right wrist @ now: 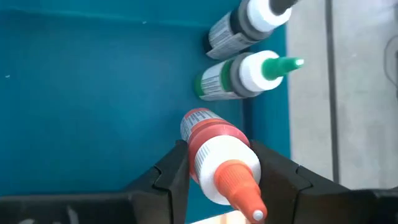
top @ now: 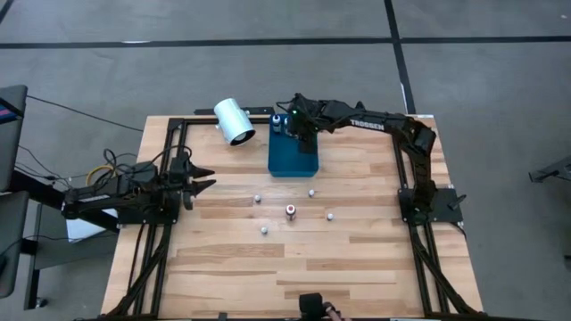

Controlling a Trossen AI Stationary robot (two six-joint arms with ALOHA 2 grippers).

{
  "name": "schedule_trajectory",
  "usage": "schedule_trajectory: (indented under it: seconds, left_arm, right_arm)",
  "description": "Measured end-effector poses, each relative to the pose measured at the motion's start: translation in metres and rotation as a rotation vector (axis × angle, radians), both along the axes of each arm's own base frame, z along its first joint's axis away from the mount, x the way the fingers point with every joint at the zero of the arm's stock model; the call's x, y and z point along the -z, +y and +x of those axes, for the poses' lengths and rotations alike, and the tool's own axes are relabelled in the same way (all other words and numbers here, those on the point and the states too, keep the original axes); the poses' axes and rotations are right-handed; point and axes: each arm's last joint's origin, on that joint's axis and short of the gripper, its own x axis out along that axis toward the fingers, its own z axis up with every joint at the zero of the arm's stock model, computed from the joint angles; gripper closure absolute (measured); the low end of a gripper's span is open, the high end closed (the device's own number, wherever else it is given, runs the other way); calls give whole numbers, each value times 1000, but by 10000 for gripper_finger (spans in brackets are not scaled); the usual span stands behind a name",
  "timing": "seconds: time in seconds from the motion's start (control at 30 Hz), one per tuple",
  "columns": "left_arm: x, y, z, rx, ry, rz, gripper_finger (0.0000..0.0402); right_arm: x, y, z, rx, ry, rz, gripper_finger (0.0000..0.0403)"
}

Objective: Pick & Place food coloring
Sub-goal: Put the large orange food coloring bottle into the blue bin

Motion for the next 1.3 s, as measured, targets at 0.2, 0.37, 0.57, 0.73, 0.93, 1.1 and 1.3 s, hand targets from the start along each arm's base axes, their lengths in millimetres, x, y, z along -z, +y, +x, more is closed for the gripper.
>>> schedule_trajectory:
  seconds: [0.2,0.37,0.57,0.73,0.93,1.1,1.3]
  left_arm:
    - [0,0,0,-4,-3,1,256]
    - [0,0,0,-4,-4,1,256]
    - [-1,0,0,-4,-5,0,256]
    - [-1,0,0,-4,-7,-7,256]
    - [-1,0,0,-4,-8,-6,256]
    - [-1,0,0,-4,-8,-6,256]
    - [-1,0,0,-4,-8,-6,256]
  right_arm:
    - [-2,-6,1,-11,-29,-35,269]
    - [11,-9,3,-14,12,-17,269]
    - [33,-12,9,-16,78,-36,268]
    - [37,-11,11,-20,83,-44,268]
    - [35,-14,14,-21,61,-83,267]
    - [35,-16,13,-27,64,-88,260]
    - [34,-17,15,-26,44,-98,238]
